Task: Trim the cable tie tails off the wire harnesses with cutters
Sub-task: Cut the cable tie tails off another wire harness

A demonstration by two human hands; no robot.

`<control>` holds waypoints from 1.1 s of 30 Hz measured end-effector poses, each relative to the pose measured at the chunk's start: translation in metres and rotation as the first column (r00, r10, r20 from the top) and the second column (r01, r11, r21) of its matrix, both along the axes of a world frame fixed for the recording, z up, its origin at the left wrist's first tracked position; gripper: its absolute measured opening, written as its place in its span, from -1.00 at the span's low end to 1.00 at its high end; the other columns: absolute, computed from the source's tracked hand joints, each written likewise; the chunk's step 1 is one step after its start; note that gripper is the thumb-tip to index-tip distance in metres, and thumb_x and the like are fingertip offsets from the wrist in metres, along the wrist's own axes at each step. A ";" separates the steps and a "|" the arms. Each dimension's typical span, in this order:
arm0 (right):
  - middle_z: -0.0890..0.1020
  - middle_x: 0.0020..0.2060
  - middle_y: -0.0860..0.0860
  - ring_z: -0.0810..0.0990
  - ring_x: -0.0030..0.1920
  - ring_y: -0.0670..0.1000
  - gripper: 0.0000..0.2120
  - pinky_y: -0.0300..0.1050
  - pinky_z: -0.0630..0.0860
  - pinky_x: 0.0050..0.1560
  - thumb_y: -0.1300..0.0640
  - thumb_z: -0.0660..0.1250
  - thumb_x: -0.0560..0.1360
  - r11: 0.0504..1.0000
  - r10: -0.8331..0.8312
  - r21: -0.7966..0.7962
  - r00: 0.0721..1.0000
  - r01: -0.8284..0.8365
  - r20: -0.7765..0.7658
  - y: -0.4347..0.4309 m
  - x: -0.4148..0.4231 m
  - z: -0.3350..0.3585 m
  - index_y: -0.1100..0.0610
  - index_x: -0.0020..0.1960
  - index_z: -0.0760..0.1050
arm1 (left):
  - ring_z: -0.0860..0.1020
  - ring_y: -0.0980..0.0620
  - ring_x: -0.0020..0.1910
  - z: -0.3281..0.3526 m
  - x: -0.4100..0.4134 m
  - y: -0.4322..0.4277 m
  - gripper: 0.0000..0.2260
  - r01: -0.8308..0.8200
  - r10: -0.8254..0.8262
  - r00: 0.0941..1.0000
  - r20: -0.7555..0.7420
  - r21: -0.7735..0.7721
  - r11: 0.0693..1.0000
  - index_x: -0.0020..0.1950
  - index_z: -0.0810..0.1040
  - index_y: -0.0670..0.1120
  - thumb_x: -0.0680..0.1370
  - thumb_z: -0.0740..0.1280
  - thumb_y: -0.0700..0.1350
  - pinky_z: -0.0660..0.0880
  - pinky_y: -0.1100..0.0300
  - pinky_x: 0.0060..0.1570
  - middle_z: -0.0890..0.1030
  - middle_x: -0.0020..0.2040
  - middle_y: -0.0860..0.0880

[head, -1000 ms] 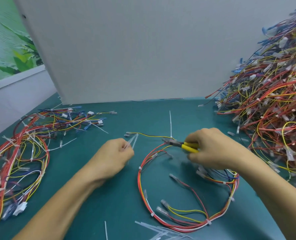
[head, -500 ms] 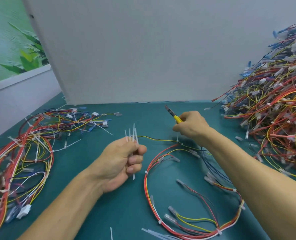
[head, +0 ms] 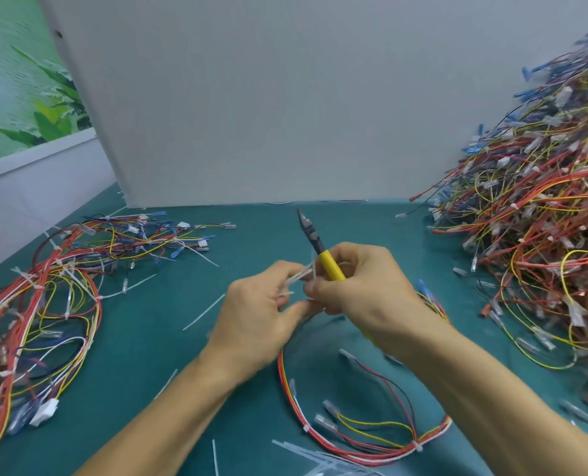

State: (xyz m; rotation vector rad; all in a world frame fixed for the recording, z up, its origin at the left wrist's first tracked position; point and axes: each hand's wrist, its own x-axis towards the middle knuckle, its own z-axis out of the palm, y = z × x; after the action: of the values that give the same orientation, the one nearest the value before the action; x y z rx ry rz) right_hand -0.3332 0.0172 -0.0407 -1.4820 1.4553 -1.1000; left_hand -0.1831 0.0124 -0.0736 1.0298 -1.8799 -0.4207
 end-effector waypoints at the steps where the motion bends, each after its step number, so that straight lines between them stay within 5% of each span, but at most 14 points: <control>1: 0.66 -0.34 0.09 0.64 -0.29 0.11 -0.88 0.02 0.56 -0.19 0.29 0.48 0.35 1.000 -0.002 0.009 1.000 0.002 0.014 0.005 0.001 0.000 0.13 -0.24 0.56 | 0.19 0.12 -0.50 -0.002 0.000 -0.001 -0.68 0.007 -0.006 1.000 -0.021 0.035 0.999 -0.13 0.50 0.15 0.33 0.56 -0.17 0.15 0.38 -0.48 0.32 -0.53 0.14; 5: 0.55 -0.43 0.03 0.53 -0.41 -0.03 -0.81 -0.22 0.52 -0.38 0.36 0.50 0.37 0.997 0.017 0.073 0.972 -0.035 0.233 0.015 0.002 -0.002 0.16 -0.24 0.52 | 0.15 0.14 -0.46 -0.016 0.001 -0.008 -0.78 0.053 -0.034 0.995 -0.096 0.211 0.976 -0.20 0.58 0.05 0.32 0.58 -0.17 0.11 0.28 -0.47 0.21 -0.50 0.09; 7: 0.54 -0.37 0.13 0.56 -0.34 0.08 -0.82 -0.07 0.64 -0.26 0.41 0.47 0.37 0.994 0.030 0.091 0.940 -0.064 0.340 0.016 0.003 -0.004 0.21 -0.22 0.51 | 0.29 0.17 -0.42 -0.021 -0.001 -0.007 -0.89 0.173 -0.135 0.978 -0.156 0.267 0.948 -0.18 0.63 -0.05 0.39 0.54 -0.15 0.32 0.20 -0.45 0.43 -0.48 0.05; 9: 0.57 -0.35 0.15 0.58 -0.33 0.10 -0.83 -0.08 0.64 -0.25 0.43 0.46 0.37 0.992 0.030 0.103 0.926 -0.074 0.376 0.015 0.004 -0.008 0.22 -0.21 0.52 | 0.42 0.10 -0.30 -0.026 -0.002 -0.007 -0.86 0.223 -0.180 0.971 -0.159 0.318 0.922 -0.13 0.65 -0.14 0.42 0.48 -0.08 0.48 -0.03 -0.26 0.60 -0.29 -0.21; 13: 0.62 -0.37 0.06 0.59 -0.39 -0.03 -0.89 -0.24 0.55 -0.35 0.36 0.46 0.39 0.979 0.044 0.166 0.926 -0.114 0.375 0.012 -0.006 -0.013 0.21 -0.14 0.57 | 0.32 0.09 -0.35 -0.032 -0.001 -0.010 -0.79 0.159 -0.144 0.987 -0.066 0.363 0.918 -0.20 0.62 -0.12 0.42 0.37 0.03 0.31 0.10 -0.34 0.47 -0.39 -0.19; 15: 0.62 -0.42 -0.07 0.56 -0.39 -0.07 -0.90 -0.25 0.48 -0.35 0.28 0.45 0.40 0.991 0.045 0.120 0.990 -0.061 0.136 0.005 -0.022 -0.013 0.11 -0.13 0.61 | 0.35 0.16 -0.41 -0.033 0.000 -0.012 -0.84 0.153 -0.115 0.987 -0.112 0.437 0.886 -0.26 0.61 -0.13 0.45 0.41 -0.06 0.29 0.24 -0.33 0.48 -0.44 0.03; 16: 0.62 -0.40 -0.10 0.54 -0.38 -0.07 -0.91 -0.25 0.46 -0.33 0.21 0.44 0.41 0.999 0.026 0.050 0.991 -0.019 -0.131 0.000 -0.034 -0.012 0.06 -0.12 0.62 | 0.37 0.22 -0.44 -0.032 0.000 -0.013 -0.87 0.153 -0.104 0.986 -0.128 0.466 0.872 -0.28 0.62 -0.09 0.47 0.42 -0.14 0.31 0.32 -0.33 0.50 -0.45 0.13; 18: 0.61 -0.28 -0.04 0.55 -0.22 0.03 -0.91 -0.12 0.50 -0.21 0.11 0.39 0.40 0.994 -0.004 -0.084 0.746 -0.070 -0.665 -0.008 -0.057 -0.005 -0.01 -0.10 0.61 | 0.35 0.21 -0.46 -0.030 0.001 -0.014 -0.85 0.150 -0.089 0.986 -0.142 0.507 0.849 -0.30 0.64 -0.06 0.48 0.39 -0.15 0.29 0.39 -0.38 0.47 -0.48 0.14; 19: 0.59 -0.25 0.01 0.53 -0.17 0.09 -0.93 -0.04 0.51 -0.15 0.09 0.36 0.40 0.988 0.015 -0.083 0.612 -0.131 -0.791 -0.010 -0.066 0.000 -0.02 -0.12 0.59 | 0.32 0.16 -0.45 -0.030 0.001 -0.015 -0.86 0.144 -0.084 0.987 -0.137 0.519 0.843 -0.29 0.65 -0.05 0.45 0.36 -0.10 0.26 0.36 -0.40 0.43 -0.47 0.12; 24: 0.56 -0.27 0.05 0.50 -0.18 0.13 -0.96 0.07 0.52 -0.19 0.12 0.26 0.35 0.948 0.201 0.100 0.323 -0.304 -0.925 -0.008 -0.082 0.010 -0.01 -0.24 0.47 | 0.23 0.02 -0.39 -0.026 0.003 -0.015 -0.82 0.160 -0.110 0.986 -0.127 0.519 0.840 -0.24 0.65 -0.03 0.40 0.27 -0.04 0.18 0.24 -0.44 0.32 -0.42 -0.09; 33: 0.48 -0.17 -0.06 0.48 -0.09 0.09 -0.81 -0.04 0.48 -0.19 0.15 0.28 0.40 0.900 0.191 0.063 0.260 -0.432 -0.947 -0.008 -0.071 0.005 -0.04 -0.02 0.55 | 0.23 0.02 -0.38 -0.025 0.004 -0.014 -0.85 0.204 -0.161 0.979 -0.126 0.528 0.824 -0.29 0.60 0.02 0.43 0.28 -0.02 0.18 0.20 -0.39 0.31 -0.39 -0.10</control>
State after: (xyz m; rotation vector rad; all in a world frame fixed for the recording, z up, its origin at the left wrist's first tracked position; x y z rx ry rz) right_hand -0.4037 0.0096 -0.0359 -2.7022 1.6062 0.0360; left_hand -0.1796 -0.0019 -0.0989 1.1716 -1.8356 -1.1415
